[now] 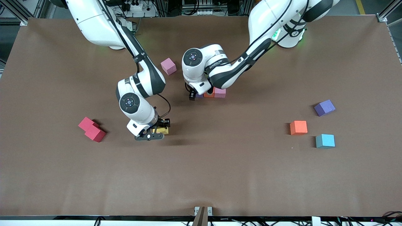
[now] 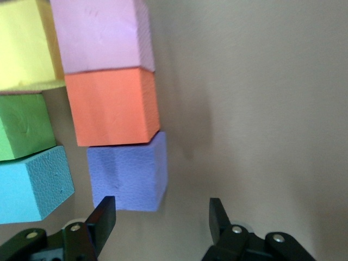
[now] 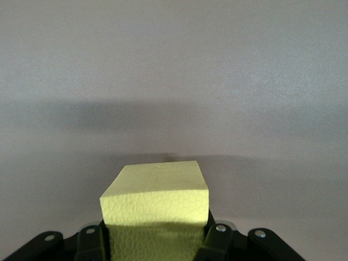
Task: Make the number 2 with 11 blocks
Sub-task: 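Open the left gripper and raise it off the purple cube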
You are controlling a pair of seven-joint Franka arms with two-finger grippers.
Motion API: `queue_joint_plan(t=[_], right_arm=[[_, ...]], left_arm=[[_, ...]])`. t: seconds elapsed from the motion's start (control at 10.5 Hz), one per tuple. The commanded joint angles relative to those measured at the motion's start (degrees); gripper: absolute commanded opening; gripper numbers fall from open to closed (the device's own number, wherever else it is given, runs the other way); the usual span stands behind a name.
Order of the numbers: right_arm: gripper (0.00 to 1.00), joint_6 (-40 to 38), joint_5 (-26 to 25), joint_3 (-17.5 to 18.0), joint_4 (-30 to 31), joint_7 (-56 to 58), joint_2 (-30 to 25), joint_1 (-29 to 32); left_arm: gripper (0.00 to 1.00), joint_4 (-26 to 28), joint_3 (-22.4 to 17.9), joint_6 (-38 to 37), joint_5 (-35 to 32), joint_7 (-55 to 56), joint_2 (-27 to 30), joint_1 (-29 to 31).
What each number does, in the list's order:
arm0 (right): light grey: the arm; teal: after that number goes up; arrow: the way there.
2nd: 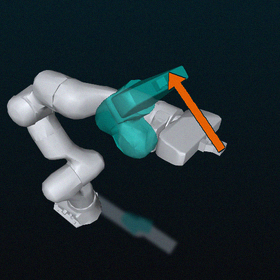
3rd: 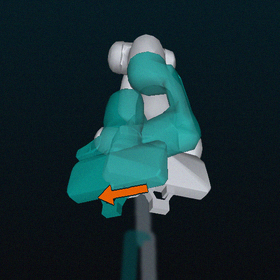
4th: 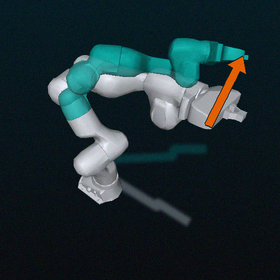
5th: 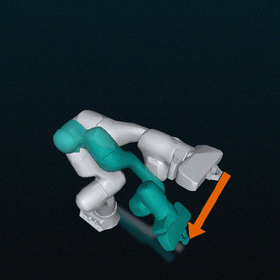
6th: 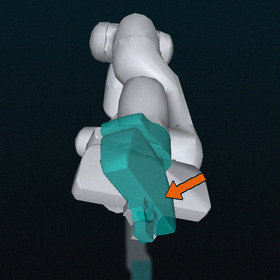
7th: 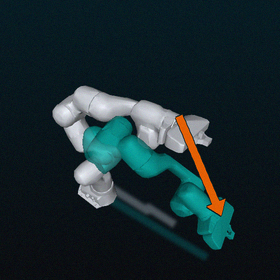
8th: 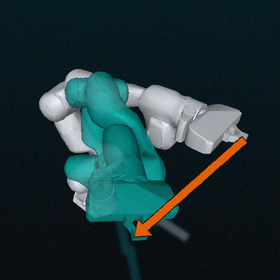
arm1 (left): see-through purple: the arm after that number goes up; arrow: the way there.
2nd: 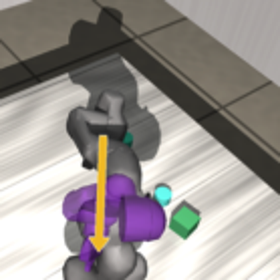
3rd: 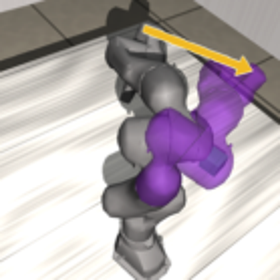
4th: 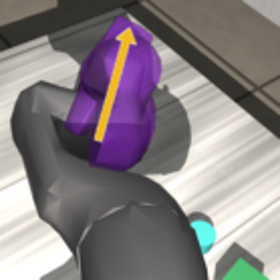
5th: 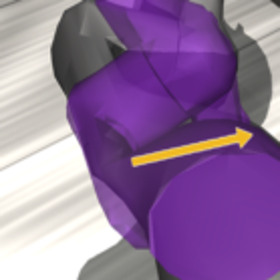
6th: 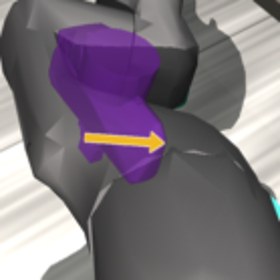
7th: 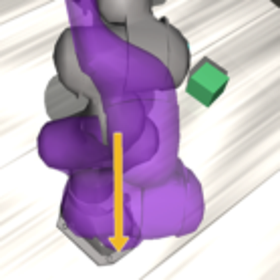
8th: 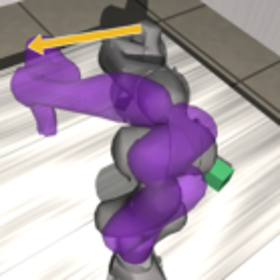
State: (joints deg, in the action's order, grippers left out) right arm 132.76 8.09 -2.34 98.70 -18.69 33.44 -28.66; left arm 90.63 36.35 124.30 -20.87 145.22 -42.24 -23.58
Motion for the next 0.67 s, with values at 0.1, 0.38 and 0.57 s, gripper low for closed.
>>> queue_joint_plan(t=[0.1,0.38,0.57], right_arm=[[0.31,-0.92,0.7,-0.12,0.62,-1.26,-1.27,-0.26],[0.31,-0.92,0.7,-0.12,0.53,-4.85,-1.36,-1.92],[0.31,-0.92,0.7,-0.12,0.09,-8.02,-1.27,-3.94]], left_arm=[[0.78,0.78,4.07,-4.41,-0.48,-4.67,2.95,6.15],[0.78,0.69,8.63,-7.84,-0.48,-19.38,4.71,17.99],[0.79,0.6,9.18,-9.24,-0.48,-32.48,4.8,26.26]])
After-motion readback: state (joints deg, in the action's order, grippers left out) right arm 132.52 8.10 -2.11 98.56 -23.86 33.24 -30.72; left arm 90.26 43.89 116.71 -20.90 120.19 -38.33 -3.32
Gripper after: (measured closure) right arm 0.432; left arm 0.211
